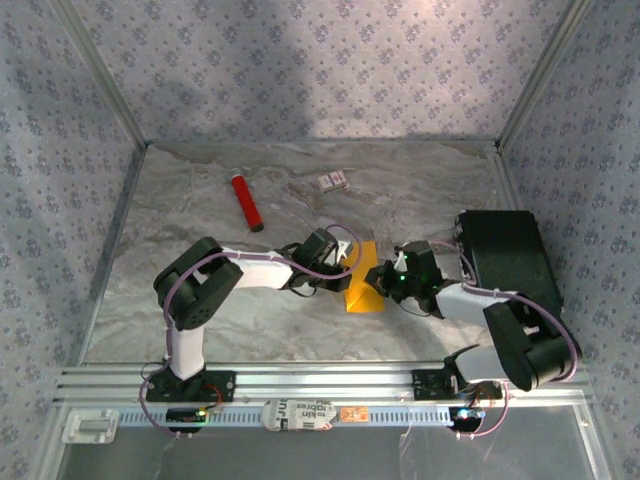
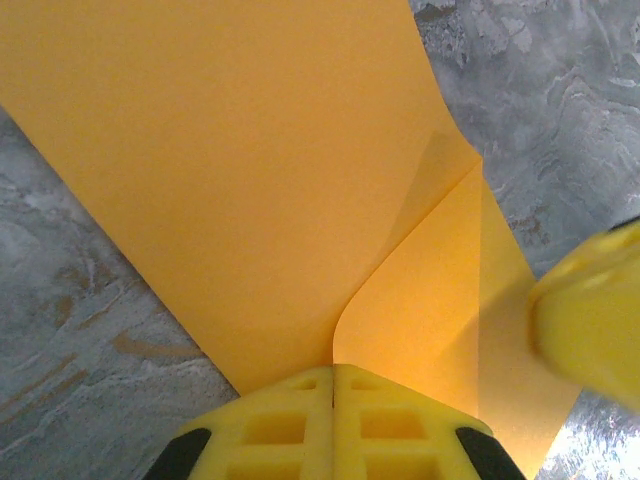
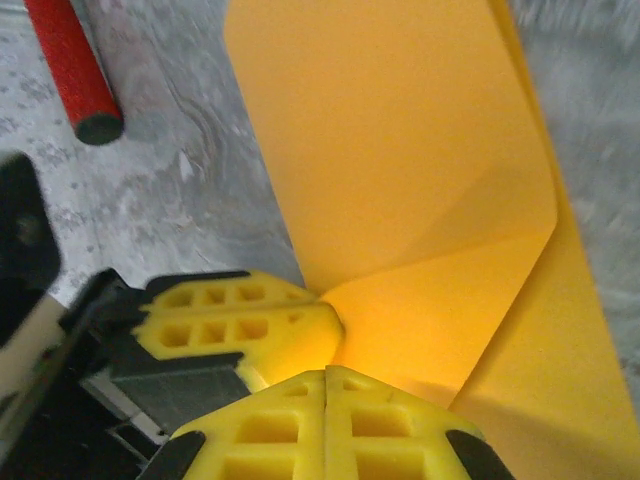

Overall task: Fold a paper plane with a square sheet of paper (pick it up from the middle)
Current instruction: Fold the triangle a second time at the center of the table.

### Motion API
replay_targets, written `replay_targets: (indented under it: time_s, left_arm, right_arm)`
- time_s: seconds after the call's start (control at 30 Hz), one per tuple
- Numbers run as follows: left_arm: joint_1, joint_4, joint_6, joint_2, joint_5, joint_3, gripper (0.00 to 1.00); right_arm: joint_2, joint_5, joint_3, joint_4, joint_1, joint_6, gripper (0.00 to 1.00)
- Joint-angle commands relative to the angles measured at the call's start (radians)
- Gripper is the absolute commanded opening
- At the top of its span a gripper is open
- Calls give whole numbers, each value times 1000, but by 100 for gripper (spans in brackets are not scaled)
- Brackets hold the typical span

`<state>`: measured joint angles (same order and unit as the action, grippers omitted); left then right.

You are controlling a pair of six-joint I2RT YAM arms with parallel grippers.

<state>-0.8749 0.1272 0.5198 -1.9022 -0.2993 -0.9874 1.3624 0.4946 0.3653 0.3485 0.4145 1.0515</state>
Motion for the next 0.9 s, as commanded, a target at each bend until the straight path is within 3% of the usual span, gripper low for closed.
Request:
replay_targets:
  time_s: [0.0,0.17,0.5,0.73,0.8,0.87]
  left_arm:
    - [4,-81,-14,-44,3,19,0]
    - [3,-84,-17,-46,0,18,0]
    - [11,-87,-3,-26,-1,6,1]
    - [29,-127,38,64,24,-29,19]
    - [29,-156,45,100,50,-38,33]
    - [32,-181,58,134,71,-38,37]
  right_arm:
    - [42,-2,27,15,32,25,4]
    - [111,2,20,70,44,39,3]
    - [155,-49,-60,7,26,8,1]
    - [146,-68,-59,-5,23,16,1]
    - [146,-68,-54,-8,21,16,1]
    - [146,-70,-51,-8,20,20,1]
